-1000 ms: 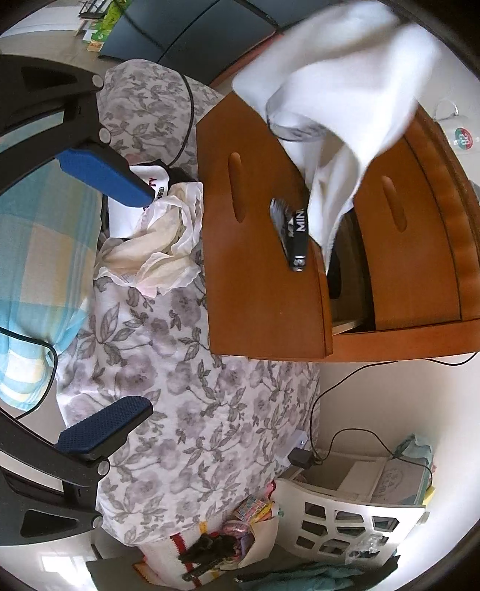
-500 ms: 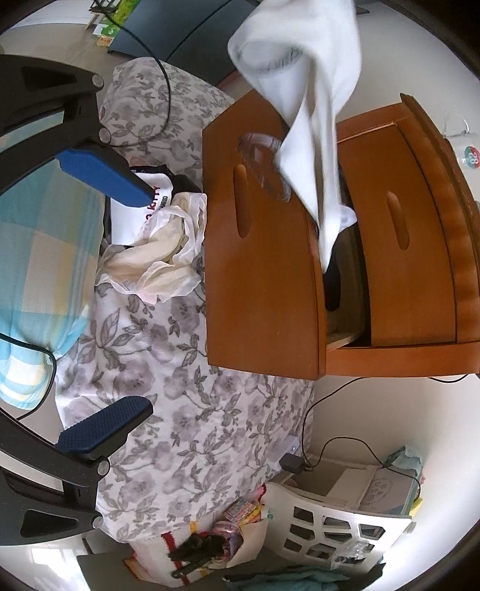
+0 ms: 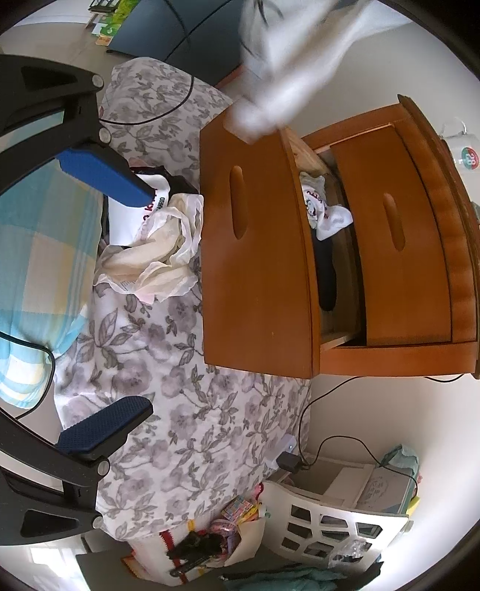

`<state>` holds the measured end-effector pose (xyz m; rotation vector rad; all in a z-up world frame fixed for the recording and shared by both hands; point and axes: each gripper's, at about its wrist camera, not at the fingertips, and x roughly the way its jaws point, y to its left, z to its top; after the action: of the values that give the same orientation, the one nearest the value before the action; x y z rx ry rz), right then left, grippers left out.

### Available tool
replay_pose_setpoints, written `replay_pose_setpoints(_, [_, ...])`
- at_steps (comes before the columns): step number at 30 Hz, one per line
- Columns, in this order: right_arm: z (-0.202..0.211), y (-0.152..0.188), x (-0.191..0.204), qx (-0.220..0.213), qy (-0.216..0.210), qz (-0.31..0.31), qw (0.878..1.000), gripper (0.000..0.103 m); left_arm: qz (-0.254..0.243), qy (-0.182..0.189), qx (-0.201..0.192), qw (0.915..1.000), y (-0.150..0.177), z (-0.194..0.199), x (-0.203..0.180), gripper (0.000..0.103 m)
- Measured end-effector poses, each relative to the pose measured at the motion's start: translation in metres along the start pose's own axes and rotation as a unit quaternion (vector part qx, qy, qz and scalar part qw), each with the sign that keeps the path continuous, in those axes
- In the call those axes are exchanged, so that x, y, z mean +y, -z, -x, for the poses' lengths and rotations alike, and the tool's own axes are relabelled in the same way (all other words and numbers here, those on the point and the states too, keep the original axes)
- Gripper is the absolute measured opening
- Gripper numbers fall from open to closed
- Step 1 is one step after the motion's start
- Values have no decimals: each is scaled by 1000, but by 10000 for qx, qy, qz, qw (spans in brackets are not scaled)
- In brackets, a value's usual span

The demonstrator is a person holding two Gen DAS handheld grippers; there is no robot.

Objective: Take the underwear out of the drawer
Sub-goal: 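Carry the white shirt over to the clothes pile on the bed, then lower the white shirt onto the pile and open the left tool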

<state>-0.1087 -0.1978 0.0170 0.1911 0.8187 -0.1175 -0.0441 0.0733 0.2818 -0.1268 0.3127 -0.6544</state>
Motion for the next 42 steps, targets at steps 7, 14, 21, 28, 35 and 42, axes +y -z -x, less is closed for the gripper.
replay_pose_setpoints(7, [1,0,-1,-17,6,-14,10000,103,-53,175,455,9988,14,-30,-13,6])
replay_pose_setpoints(14, [2,-1,-10,-38,102,-140,9998,103,100,708,1076,9916,44,-70,-28,6])
replay_pose_setpoints(21, [-4,1,-13,42,123,-161,9998,103,225,906,1775,9797,91,-106,-30,7])
replay_pose_setpoints(28, [-9,4,-9,133,70,-107,9998,103,858,-313,3026,9487,185,-161,48,7])
replay_pose_setpoints(35, [-14,5,-10,205,102,-81,9997,103,1568,-1073,3709,9090,260,-164,113,7])
replay_pose_setpoints(42, [-19,8,-3,271,67,39,9996,103,1932,-1284,4087,8827,296,-152,136,10])
